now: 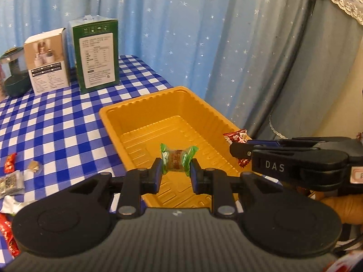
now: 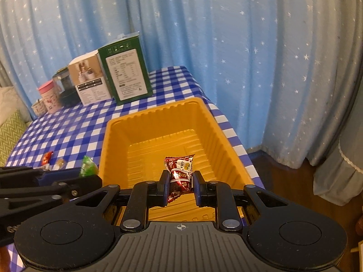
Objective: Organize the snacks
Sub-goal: 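Carry both candies over the orange tray and open both tools to drop them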
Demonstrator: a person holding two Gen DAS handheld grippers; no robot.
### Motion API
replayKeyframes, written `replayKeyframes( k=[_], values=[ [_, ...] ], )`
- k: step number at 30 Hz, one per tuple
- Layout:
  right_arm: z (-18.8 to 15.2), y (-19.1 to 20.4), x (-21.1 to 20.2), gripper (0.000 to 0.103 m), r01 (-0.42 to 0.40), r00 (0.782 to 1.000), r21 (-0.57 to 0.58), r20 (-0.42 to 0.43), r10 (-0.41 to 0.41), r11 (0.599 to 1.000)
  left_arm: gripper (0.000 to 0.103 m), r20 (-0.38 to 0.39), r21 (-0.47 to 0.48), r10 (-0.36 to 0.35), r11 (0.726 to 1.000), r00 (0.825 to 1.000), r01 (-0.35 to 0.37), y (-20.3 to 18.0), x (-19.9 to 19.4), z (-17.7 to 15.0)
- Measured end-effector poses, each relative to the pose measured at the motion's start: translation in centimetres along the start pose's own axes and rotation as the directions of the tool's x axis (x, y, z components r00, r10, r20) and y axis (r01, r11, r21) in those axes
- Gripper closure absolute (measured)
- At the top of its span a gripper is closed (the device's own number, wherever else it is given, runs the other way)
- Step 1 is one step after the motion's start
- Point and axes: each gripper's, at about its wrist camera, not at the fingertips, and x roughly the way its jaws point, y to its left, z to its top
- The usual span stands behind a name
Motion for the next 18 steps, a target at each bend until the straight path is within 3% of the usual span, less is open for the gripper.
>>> replayKeyframes(
  k=[4,12,14,18],
  values=[
    [0.1,-0.6,0.3,0.081,0.004,1.000,0.023,0.000,-0.004,1.000,0.063,0.003,0.004,0.021,1.000,1.000,-0.021,0.1,0.6,-0.1],
    [-0.1,-0.7,0.4,0.081,-0.007,1.000,0.039,-0.005,0.007,0.999,0.055,-0.024,-0.031,0.066,0.997,0.998,-0.067,1.9,-0.9,-1.4],
    [-0.1,-0.6,0.4,0.081,-0.012,1.000,0.040,-0.007,0.012,0.999,0.046,-0.025,-0.035,0.080,0.996,0.996,-0.081,2.2,-1.3,-1.8],
    [0.0,-0.3,0.4,0.081,-0.025,1.000,0.040,-0.007,0.025,0.999,0.046,-0.027,-0.060,0.089,0.994,0.996,-0.090,2.7,-2.0,-2.1]
  ],
)
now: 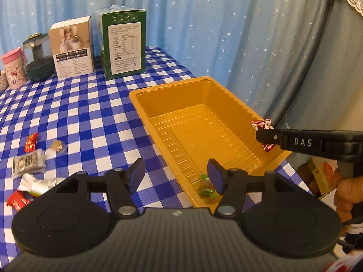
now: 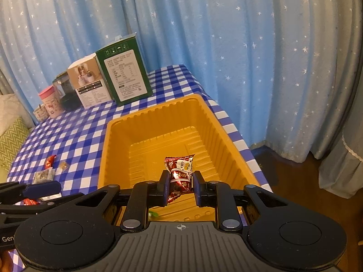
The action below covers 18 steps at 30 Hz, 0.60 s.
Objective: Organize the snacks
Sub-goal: 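Carry both candies over the orange tray and open both tools to drop them, then move both tools back toward the snack pile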
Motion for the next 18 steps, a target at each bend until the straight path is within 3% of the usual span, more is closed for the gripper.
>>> replayKeyframes(
  k=[6,8,10,18],
  values=[
    [0.6,-0.1,0.0,0.081,-0.050,0.999,0.049,0.022,0.049,0.998,0.036,0.017,-0.012,0.010,1.000,1.000,-0.009,0.4,-0.6,-0.2],
    [0.9,-0.3,0.1,0.073,-0.063,0.998,0.067,0.019,0.062,0.996,0.033,0.017,-0.016,0.016,1.000,1.000,-0.015,0.5,-0.8,-0.3],
    [1.0,-0.6,-0.3,0.053,-0.057,0.998,0.077,0.029,0.055,0.995,0.033,0.018,-0.011,0.021,1.000,1.000,-0.021,0.7,-1.2,-0.5],
    [-0.2,-0.9,-3.4,0.051,-0.013,0.999,0.115,0.045,0.008,0.993,0.026,0.033,-0.022,0.034,0.999,0.999,-0.033,1.1,-3.5,-1.6]
  ],
)
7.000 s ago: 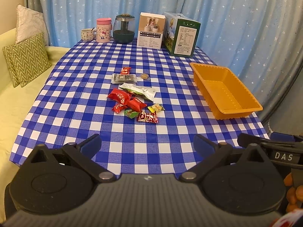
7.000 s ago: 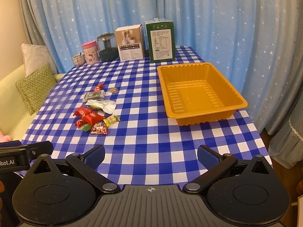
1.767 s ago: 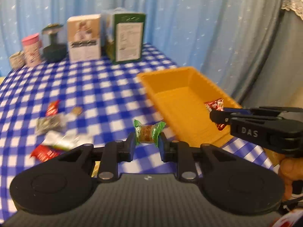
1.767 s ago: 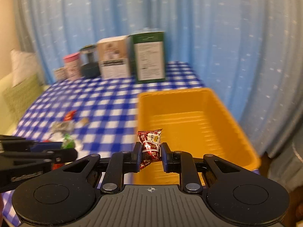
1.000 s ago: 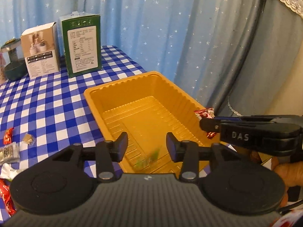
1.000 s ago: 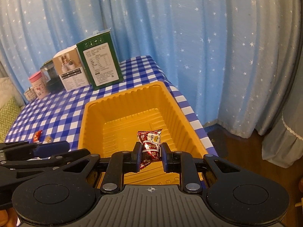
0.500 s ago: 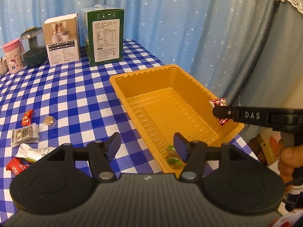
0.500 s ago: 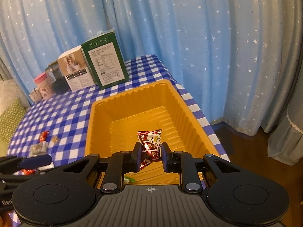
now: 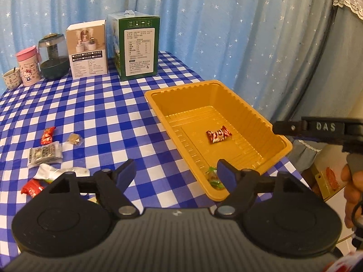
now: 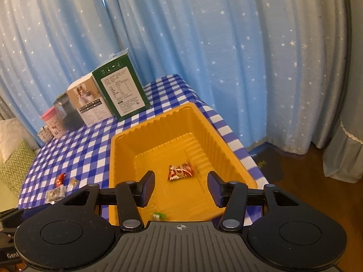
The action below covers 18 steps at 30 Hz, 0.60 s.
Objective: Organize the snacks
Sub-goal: 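Move both tools back toward the snack pile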
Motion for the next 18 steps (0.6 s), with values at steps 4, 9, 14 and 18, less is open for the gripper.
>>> replayKeyframes(
  k=[4,9,14,18],
  values=[
    [-1.3,1.1,-1.9,0.051,0.007,1.000,-0.019,-0.006,-0.007,1.000,0.024,0.014,-0.003,0.006,1.000,1.000,-0.006,0.3,-1.8,-0.5],
    [-2.9,3.2,-4.2,0.050,0.001,1.000,-0.058,-0.007,-0.001,0.998,0.023,0.028,-0.011,0.020,1.000,0.999,-0.019,0.6,-4.2,-1.3],
    [-4.4,5.4,-6.1,0.049,0.000,1.000,-0.101,-0.010,-0.001,0.995,0.021,0.043,-0.034,0.036,0.999,0.998,-0.035,1.3,-6.8,-2.3],
    [-5.4,6.7,-7.2,0.049,-0.010,1.000,-0.121,-0.017,0.008,0.993,0.020,0.050,-0.052,0.052,0.997,0.997,-0.049,2.0,-8.6,-3.3]
  ],
)
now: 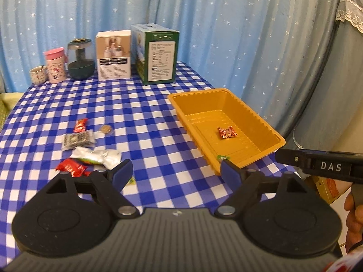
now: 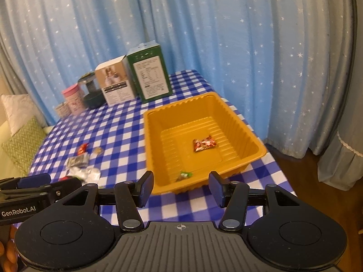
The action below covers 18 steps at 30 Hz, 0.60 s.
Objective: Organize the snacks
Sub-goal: 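Move both tools back toward the snack pile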
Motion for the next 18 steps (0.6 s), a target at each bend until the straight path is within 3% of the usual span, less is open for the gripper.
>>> replayKeyframes(
  k=[18],
  values=[
    [-2.3,6.2,0.1,0.048,-0.100,0.994,-0.077,-0.043,0.097,0.992,0.018,-0.005,-0.075,0.144,0.987,0.990,-0.144,7.3,-4.8,-2.8]
  ],
)
